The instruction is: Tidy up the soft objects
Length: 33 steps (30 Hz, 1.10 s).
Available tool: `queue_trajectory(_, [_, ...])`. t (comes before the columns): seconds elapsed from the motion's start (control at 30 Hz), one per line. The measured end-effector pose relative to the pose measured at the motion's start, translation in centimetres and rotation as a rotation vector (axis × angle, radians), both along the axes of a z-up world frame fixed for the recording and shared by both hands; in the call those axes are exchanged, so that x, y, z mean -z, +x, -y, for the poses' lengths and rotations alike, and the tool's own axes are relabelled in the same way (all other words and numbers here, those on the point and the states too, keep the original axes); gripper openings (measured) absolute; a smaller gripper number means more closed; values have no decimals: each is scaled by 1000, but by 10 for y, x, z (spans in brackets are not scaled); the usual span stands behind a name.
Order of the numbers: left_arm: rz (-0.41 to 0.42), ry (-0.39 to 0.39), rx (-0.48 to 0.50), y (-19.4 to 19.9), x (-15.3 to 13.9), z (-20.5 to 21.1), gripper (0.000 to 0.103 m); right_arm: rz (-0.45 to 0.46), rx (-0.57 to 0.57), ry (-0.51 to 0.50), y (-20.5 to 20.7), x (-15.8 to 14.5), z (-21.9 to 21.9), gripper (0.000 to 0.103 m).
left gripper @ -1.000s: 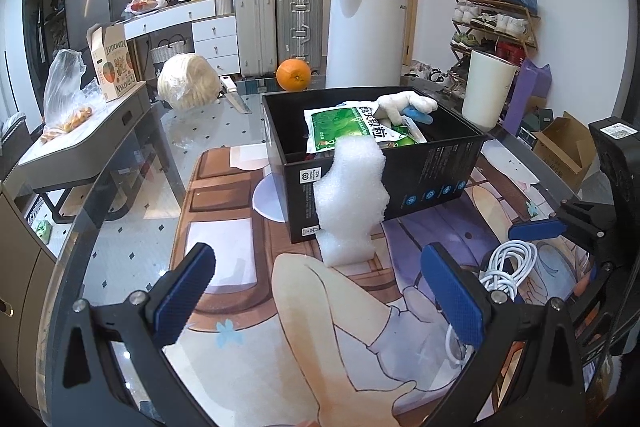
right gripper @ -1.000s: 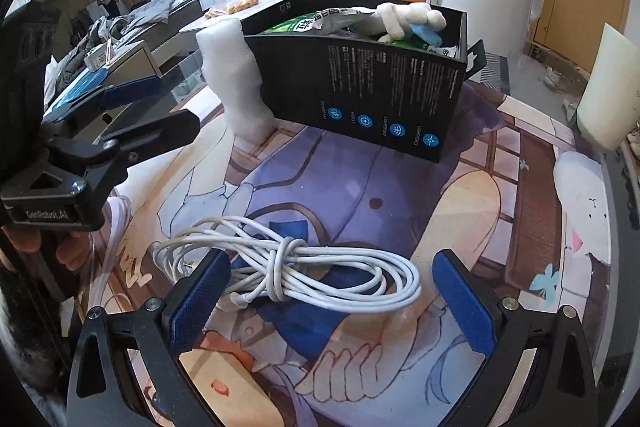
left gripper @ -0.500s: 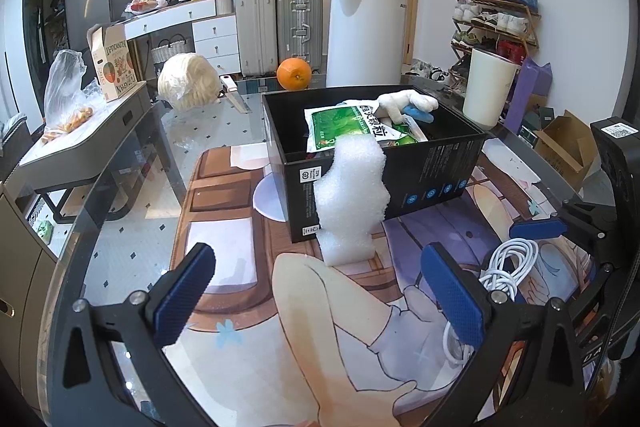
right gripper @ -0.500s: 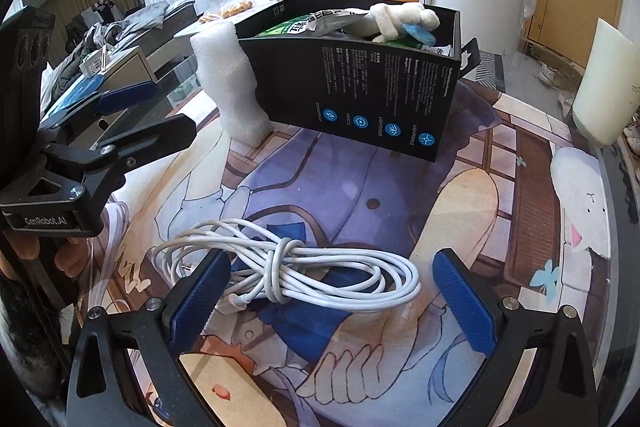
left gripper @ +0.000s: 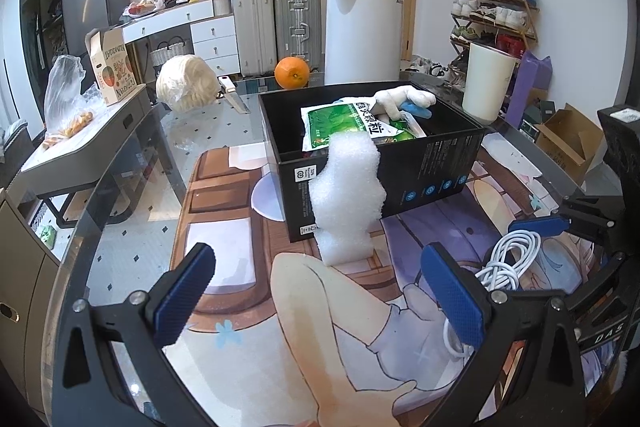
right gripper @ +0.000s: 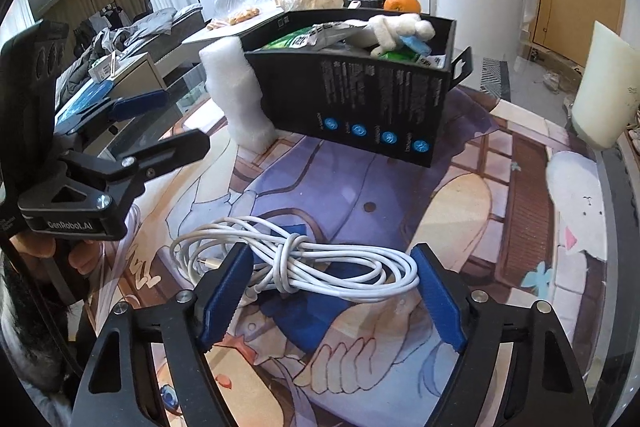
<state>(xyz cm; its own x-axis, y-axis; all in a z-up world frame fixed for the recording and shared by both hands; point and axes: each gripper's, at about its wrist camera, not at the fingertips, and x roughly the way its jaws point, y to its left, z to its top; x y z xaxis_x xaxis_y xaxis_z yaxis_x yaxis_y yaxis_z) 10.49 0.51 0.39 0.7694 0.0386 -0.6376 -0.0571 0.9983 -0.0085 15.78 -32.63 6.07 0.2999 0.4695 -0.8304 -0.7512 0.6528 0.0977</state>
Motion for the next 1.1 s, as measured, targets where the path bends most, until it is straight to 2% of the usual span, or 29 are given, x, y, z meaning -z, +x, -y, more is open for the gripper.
queue_trajectory(0.23, [-12,1,3,2,1,3,103,13,4,7,2,-7,10,79])
queue_trajectory(0.3, [-17,-4,1,4,1,2,103,10,10,19,4,-10,12,74])
queue_trajectory(0.63, [-57,-16,-11,19,4,4,103,8,10,20,3,-10,13,73])
queue_trajectory(0.83, [-74,-64,-12,32,4,4,100,0,11,26,4,-8,13,74])
queue_trajectory(0.87, [-78,-63,-12,34,5,5,97,-1,12,26,4,-8,13,74])
queue_trajectory(0.93, [-91,-61,-4,37,7,7,82,-3,11,27,5,-8,13,74])
queue_trajectory(1.0, [-117,-47,4,40,11,9,52,-4,11,30,5,-8,13,74])
queue_trajectory(1.07, [-138,-44,12,43,16,9,37,-6,11,31,5,-7,13,74])
queue_trajectory(1.1, [-147,-50,15,44,17,9,35,-6,11,32,5,-7,13,74])
